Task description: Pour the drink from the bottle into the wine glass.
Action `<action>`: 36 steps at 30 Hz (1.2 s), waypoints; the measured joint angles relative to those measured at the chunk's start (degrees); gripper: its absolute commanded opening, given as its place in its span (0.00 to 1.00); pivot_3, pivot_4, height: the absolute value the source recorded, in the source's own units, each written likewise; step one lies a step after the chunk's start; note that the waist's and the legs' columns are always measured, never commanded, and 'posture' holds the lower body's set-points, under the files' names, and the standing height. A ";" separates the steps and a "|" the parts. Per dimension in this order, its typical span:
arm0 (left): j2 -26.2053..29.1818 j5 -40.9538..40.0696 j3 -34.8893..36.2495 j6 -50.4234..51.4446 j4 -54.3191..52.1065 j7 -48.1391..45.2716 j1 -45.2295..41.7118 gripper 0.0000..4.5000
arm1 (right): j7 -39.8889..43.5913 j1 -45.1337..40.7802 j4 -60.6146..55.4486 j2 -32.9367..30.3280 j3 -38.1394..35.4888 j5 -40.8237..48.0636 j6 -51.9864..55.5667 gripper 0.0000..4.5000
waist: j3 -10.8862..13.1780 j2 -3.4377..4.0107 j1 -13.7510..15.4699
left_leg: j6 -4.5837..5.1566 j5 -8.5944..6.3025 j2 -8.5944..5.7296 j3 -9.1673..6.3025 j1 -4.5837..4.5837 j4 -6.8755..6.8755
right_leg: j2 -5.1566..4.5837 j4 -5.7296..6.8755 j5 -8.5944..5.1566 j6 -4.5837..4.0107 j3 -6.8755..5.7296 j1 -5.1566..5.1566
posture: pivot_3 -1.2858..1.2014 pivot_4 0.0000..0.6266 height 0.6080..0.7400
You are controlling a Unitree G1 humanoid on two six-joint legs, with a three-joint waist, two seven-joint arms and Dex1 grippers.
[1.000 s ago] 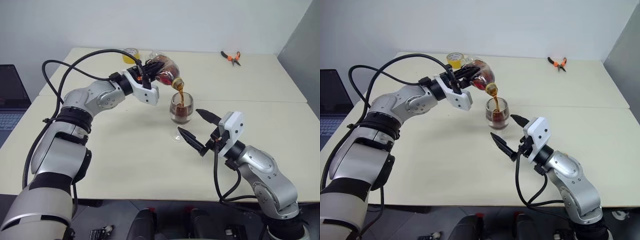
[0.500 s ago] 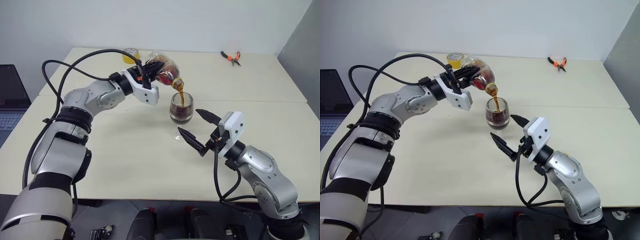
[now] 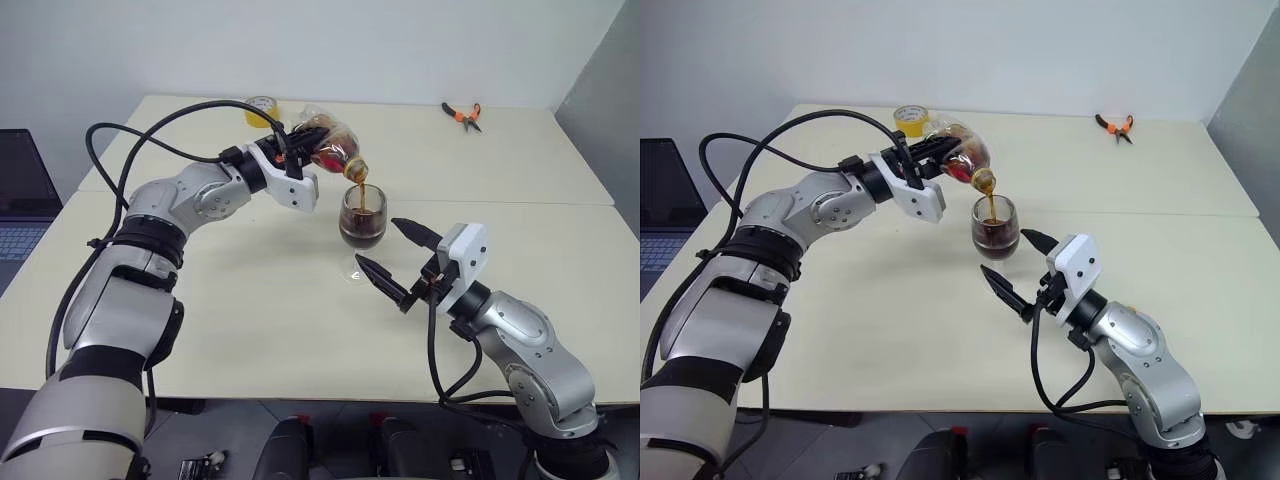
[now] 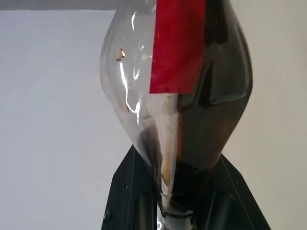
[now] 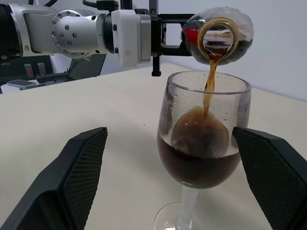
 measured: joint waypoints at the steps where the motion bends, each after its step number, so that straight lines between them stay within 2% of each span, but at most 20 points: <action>1: -0.20 -0.53 0.00 -0.04 -0.34 -0.60 0.51 0.12 | -0.01 0.00 0.00 0.01 0.00 0.00 0.00 1.00 | 0.00 0.00 -0.01 | 0.00 0.00 0.00 -0.01 -0.01 0.02 | 0.00 0.01 0.00 0.00 0.01 0.00 | 0.52 0.24 1.00; 18: -2.91 -16.18 6.39 7.56 -10.50 -13.39 9.12 0.11 | 1.25 -0.76 0.07 0.27 0.02 -0.03 -1.32 1.00 | -0.01 0.01 -0.09 | 0.01 -0.01 0.01 -0.08 -0.09 0.34 | 0.00 0.17 0.00 0.00 0.04 0.01 | 0.52 0.24 1.00; 27: -9.78 -35.52 18.67 30.48 -19.19 -20.64 17.16 0.11 | 1.66 -5.10 -2.92 -1.89 -2.21 2.22 0.31 1.00 | -0.01 0.00 -0.30 | 0.02 -0.01 0.03 -0.15 -0.12 0.48 | 0.00 0.32 0.00 0.00 0.02 0.01 | 0.52 0.24 1.00; 36: -16.20 -44.31 28.20 51.26 -26.34 -15.69 28.27 0.11 | 1.02 -8.11 -8.16 -6.52 -3.26 9.14 9.92 1.00 | -0.05 -0.02 -0.22 | 0.16 -0.10 0.02 -0.19 -0.15 0.53 | -0.01 0.36 0.00 0.00 0.02 0.01 | 0.52 0.24 1.00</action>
